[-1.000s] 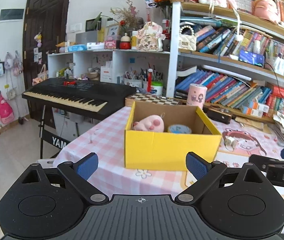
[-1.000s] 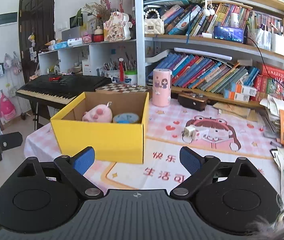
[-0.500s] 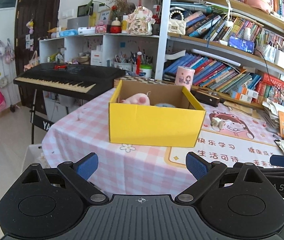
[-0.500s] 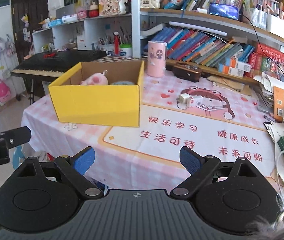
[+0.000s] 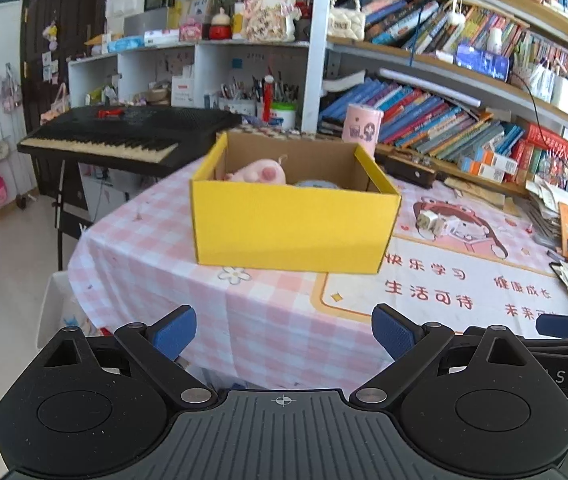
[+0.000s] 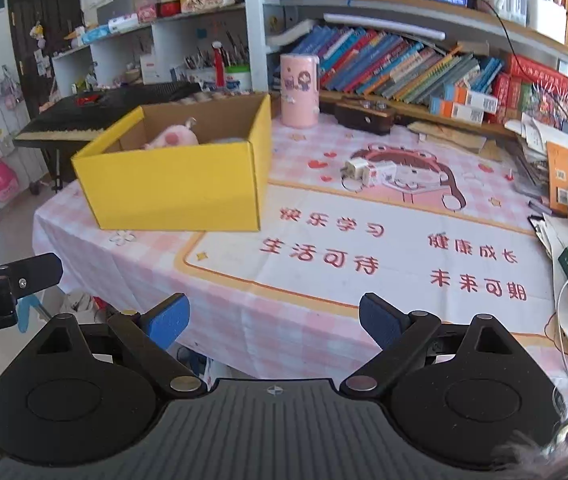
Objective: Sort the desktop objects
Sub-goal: 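Lift both open grippers up out of the yellow box, then move the right gripper to the small white staple box and close on it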
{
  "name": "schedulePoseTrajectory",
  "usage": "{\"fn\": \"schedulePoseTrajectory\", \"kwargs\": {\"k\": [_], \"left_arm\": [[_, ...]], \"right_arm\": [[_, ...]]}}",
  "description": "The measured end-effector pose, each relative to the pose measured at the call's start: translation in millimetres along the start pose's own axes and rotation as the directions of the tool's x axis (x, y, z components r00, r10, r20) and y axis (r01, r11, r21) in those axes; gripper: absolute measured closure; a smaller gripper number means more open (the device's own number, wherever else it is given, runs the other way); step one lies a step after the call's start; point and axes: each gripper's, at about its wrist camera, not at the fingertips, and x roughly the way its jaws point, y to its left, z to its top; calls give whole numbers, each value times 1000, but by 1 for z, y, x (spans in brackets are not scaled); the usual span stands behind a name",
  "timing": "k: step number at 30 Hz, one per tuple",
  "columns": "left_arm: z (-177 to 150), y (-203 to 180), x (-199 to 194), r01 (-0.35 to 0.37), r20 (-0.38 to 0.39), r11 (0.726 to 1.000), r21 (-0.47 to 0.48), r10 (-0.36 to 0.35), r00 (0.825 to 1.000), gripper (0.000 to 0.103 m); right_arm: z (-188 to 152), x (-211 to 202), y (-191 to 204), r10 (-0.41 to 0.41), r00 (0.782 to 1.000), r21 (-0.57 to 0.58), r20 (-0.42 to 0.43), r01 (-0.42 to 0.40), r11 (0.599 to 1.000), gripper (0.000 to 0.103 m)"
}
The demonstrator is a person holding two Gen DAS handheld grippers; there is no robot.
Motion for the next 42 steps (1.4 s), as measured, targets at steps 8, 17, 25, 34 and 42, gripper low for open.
{"fn": "schedulePoseTrajectory", "kwargs": {"k": [8,17,25,34,42], "left_arm": [[8,-32,26,-8,-62,1000,15,9,998,7],[16,-69,55,24,-100,1000,18,-22,995,7],[29,-109,84,65,-98,998,22,-62,993,7],[43,-148,109,60,-92,998,9,-58,994,7],[49,-178,131,40,-118,999,11,-38,992,7]], "right_arm": [[8,22,-36,-4,998,27,-66,6,1000,11],[23,45,-76,-10,994,27,-108,13,1000,11],[44,66,-117,-19,994,19,-107,21,1000,11],[73,90,-157,47,997,-19,-68,-48,999,14],[102,138,-184,115,993,-143,-32,-119,983,14]]}}
